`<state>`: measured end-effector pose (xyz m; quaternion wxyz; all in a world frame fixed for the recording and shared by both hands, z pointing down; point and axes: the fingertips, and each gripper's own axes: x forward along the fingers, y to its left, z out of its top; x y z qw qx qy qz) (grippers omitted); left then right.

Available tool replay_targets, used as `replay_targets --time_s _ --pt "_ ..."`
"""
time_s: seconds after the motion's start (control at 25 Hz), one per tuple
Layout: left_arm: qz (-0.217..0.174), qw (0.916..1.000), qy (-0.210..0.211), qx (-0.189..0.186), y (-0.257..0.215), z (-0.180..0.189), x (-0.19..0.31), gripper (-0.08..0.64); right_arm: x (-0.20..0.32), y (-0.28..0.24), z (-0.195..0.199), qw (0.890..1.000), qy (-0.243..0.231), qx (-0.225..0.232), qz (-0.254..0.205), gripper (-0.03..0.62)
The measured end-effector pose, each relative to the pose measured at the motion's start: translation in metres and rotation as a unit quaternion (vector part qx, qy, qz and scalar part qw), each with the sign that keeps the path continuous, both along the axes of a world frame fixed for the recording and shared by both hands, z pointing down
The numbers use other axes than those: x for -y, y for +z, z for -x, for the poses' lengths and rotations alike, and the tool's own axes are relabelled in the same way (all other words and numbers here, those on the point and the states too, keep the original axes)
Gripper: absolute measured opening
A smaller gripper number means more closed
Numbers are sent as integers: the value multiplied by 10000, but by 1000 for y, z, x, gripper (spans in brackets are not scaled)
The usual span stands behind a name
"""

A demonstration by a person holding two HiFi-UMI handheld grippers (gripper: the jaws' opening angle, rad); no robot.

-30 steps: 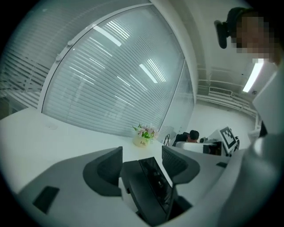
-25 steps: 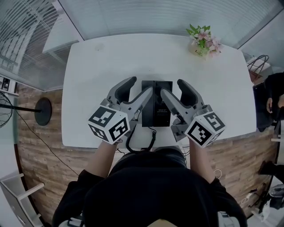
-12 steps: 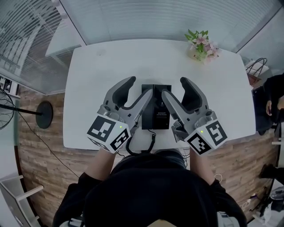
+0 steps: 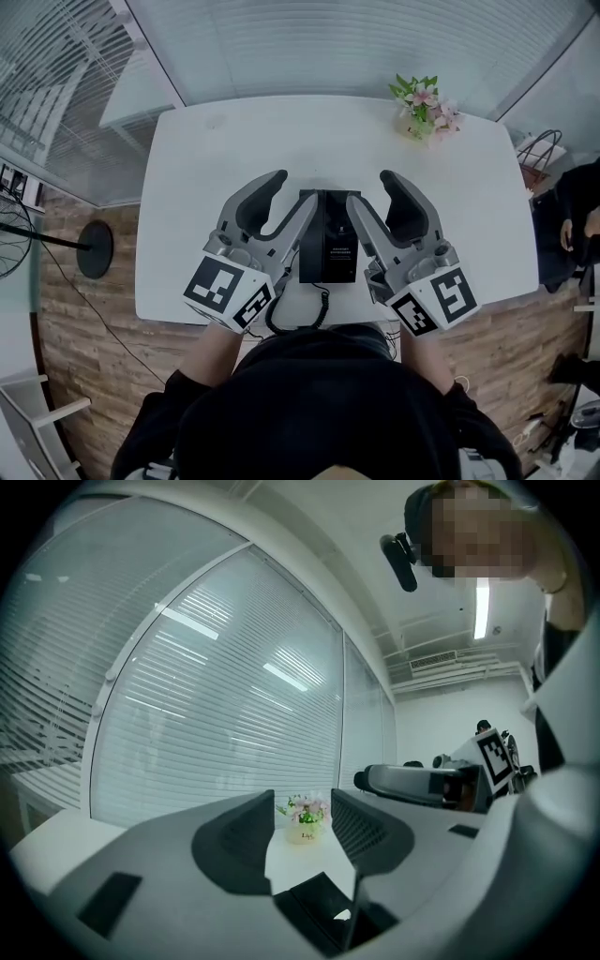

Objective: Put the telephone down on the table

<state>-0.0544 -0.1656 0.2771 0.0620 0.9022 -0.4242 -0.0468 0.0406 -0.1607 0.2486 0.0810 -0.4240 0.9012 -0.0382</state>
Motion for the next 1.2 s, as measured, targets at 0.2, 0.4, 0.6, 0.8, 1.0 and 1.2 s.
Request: replay_targets --time_s 0.2,0.4,0.6,0.8,1.0,1.2 --pt "-141 9998 -101 4 -9 1 0 140 1 -3 -5 9999 93 -8 -66 165" --pt "-186 9997 -142 19 -12 0 -1 79 -1 -6 -9 9998 154 -57 -148 97" --pt "-254 9996 -87 40 -13 -8 -5 26 -7 -8 -15 9994 217 -77 -244 11" --pt "-287 9996 -78 38 -14 -9 -11 14 -15 -9 -14 9994 121 -79 -327 6" --pt "-326 9994 -85 60 -17 -11 -16 14 -21 -10 -12 9992 76 -120 -383 5" --pt "-386 9992 -98 99 -20 -14 -21 14 -24 -9 -11 9989 39 -216 -403 5"
